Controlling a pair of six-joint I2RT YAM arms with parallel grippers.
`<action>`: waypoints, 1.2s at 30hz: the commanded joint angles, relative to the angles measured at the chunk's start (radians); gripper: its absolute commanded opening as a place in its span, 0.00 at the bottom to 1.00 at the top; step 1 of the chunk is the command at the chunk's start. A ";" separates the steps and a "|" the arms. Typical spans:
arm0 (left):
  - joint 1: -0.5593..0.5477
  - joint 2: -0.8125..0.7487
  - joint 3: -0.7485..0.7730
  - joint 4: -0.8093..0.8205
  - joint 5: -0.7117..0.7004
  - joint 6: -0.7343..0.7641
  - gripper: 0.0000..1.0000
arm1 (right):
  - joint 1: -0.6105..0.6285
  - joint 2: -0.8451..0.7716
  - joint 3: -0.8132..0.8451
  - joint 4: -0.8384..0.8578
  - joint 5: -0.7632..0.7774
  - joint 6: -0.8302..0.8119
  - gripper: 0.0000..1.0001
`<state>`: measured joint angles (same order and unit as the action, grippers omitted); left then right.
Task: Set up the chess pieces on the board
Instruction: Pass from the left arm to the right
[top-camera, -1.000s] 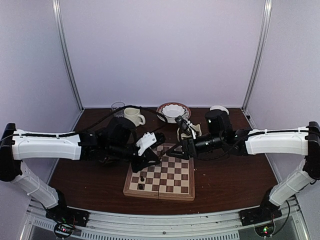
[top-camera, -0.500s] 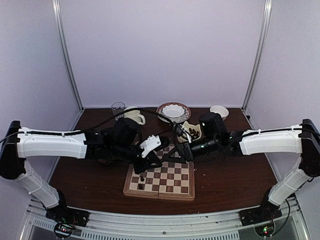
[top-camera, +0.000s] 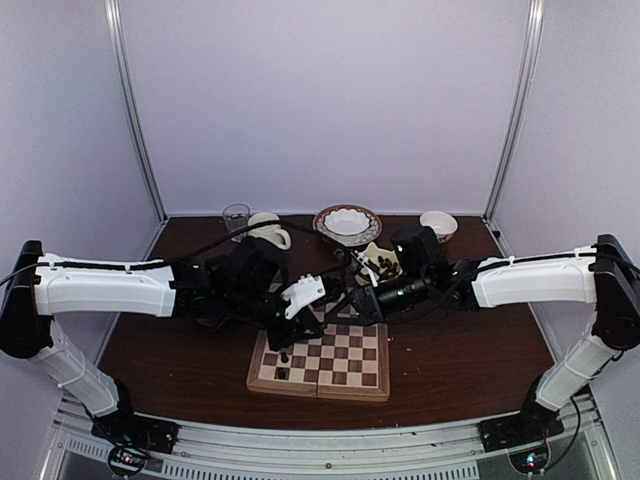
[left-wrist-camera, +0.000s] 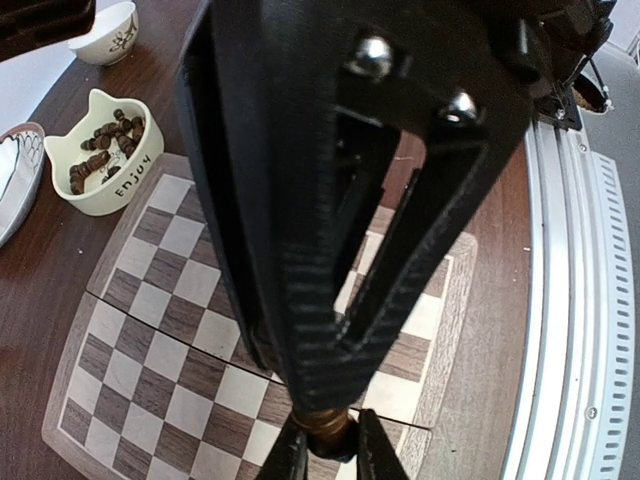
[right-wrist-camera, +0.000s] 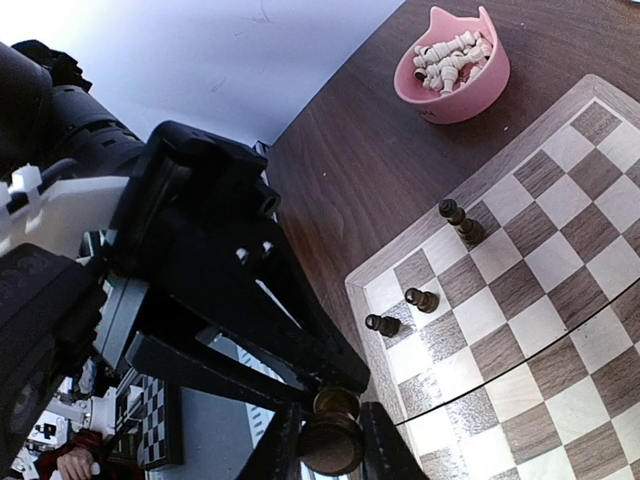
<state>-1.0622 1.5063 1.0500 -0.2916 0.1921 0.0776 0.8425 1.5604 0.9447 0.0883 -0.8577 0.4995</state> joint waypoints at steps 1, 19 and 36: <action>-0.005 0.001 0.028 0.016 -0.036 0.002 0.14 | 0.006 0.001 0.024 -0.013 0.003 -0.017 0.15; 0.088 -0.279 -0.267 0.499 0.204 -0.296 0.60 | 0.013 -0.144 -0.251 0.596 0.099 0.097 0.05; 0.094 -0.180 -0.279 0.724 0.437 -0.482 0.47 | 0.087 -0.257 -0.313 0.663 0.166 -0.043 0.05</action>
<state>-0.9749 1.2968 0.7620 0.3408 0.5499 -0.3725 0.9154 1.3182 0.6308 0.7345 -0.7246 0.4969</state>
